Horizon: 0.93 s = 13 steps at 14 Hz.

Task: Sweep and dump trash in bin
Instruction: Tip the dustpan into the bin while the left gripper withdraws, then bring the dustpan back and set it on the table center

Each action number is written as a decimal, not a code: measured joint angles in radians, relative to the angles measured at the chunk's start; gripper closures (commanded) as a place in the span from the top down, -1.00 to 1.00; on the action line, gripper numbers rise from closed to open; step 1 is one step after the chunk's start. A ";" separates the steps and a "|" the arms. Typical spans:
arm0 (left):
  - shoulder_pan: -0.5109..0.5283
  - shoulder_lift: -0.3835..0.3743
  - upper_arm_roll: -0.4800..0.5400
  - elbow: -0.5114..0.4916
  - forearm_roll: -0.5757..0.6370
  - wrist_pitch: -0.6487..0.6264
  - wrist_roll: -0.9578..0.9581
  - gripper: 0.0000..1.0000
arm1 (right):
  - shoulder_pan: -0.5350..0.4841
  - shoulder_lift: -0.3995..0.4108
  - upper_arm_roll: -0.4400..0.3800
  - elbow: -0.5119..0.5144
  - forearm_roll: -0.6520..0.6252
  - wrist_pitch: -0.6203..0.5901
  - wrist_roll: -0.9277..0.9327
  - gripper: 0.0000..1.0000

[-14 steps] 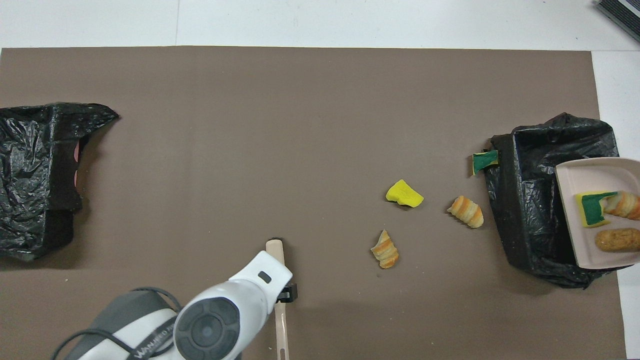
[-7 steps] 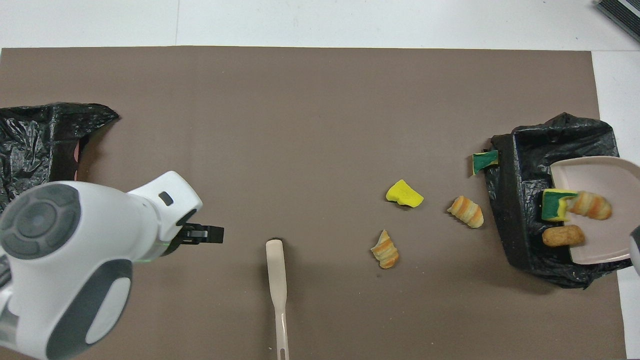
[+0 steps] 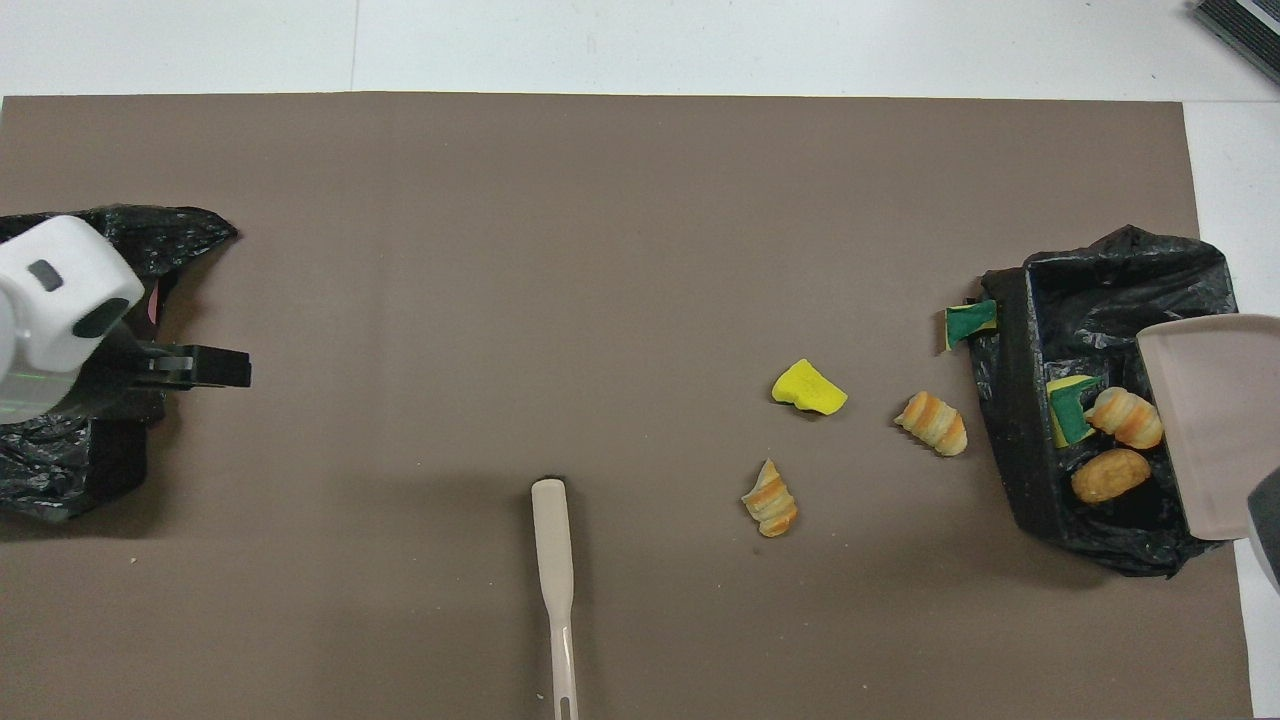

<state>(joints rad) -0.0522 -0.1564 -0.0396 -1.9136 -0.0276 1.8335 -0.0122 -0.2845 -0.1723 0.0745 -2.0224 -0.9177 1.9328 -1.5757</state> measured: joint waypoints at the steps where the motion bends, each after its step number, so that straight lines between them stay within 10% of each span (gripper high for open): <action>1: 0.011 0.000 0.000 0.027 0.017 -0.022 0.008 1.00 | 0.000 -0.012 0.000 0.004 -0.001 -0.007 0.000 -1.00; 13: 0.028 0.095 -0.009 0.363 0.028 -0.332 -0.030 1.00 | 0.125 0.073 0.087 0.191 0.307 -0.216 0.503 -1.00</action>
<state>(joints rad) -0.0239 -0.0610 -0.0481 -1.5508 0.0000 1.5015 -0.0423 -0.1598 -0.0990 0.1616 -1.8317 -0.6104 1.7172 -1.0730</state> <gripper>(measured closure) 0.000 0.678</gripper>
